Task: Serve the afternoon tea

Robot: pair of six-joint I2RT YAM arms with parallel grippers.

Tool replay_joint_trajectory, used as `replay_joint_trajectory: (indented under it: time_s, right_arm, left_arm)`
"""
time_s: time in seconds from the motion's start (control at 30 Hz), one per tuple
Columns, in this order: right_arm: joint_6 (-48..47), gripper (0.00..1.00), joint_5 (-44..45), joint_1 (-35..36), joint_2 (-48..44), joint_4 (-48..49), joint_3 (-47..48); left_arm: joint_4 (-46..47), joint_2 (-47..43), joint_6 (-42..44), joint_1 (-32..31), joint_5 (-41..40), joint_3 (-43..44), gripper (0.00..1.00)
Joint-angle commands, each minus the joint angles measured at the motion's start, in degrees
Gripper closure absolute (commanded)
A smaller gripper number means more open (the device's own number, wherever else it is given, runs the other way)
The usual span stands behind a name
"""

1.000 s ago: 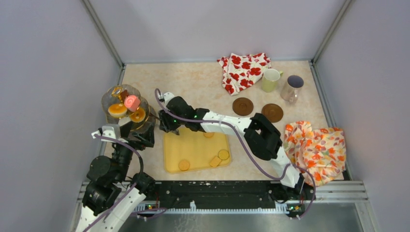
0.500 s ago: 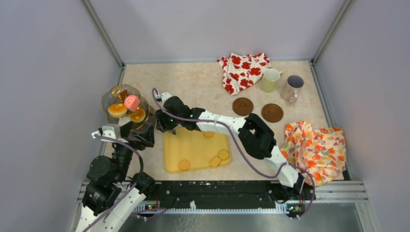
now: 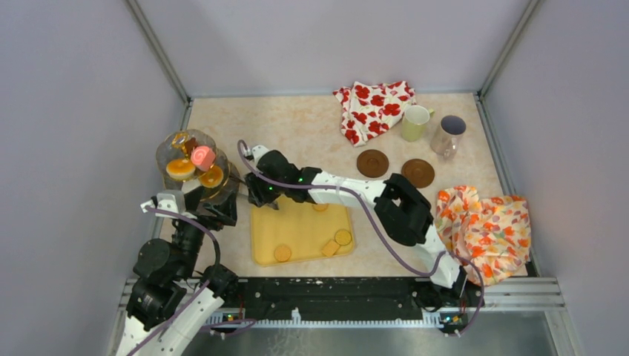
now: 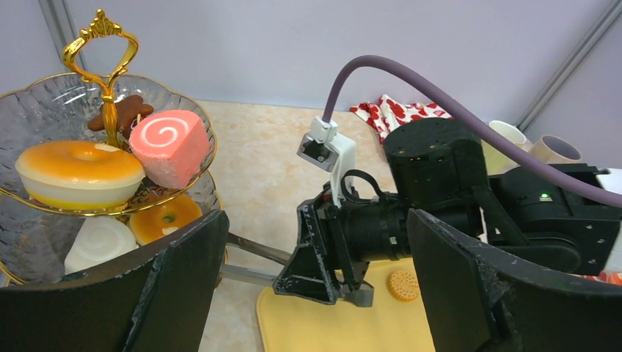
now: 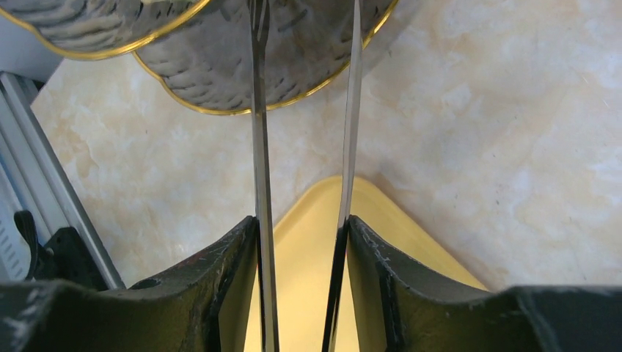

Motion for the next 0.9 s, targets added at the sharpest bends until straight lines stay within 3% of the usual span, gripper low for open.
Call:
replay_joint_trajectory:
  time_s: [0.0,0.43,0.67,0.87]
  right_arm:
    - [-2.49,0.54,-0.19,0.14,-7.14,3.05,-2.77]
    - [-2.6,0.55,2.48,0.1,-21.3,-2.24,-14.92]
    - [-3.0,0.55,2.73,0.14,-31.71,-3.53,-27.3]
    - [-0.37,0.55,-2.65,0.76,-40.63,-0.63,-39.89]
  left_arm:
    - [2.62,0.62,0.44,0.13,-0.11,-0.57,0.01]
    - [4.72,4.04,0.67,0.16,1.09,1.03,0.01]
    - [5.42,4.57,1.49,0.12,1.11,-1.25,0.01]
    - [5.23,4.57,1.84,0.16,1.07,-1.74,0.01]
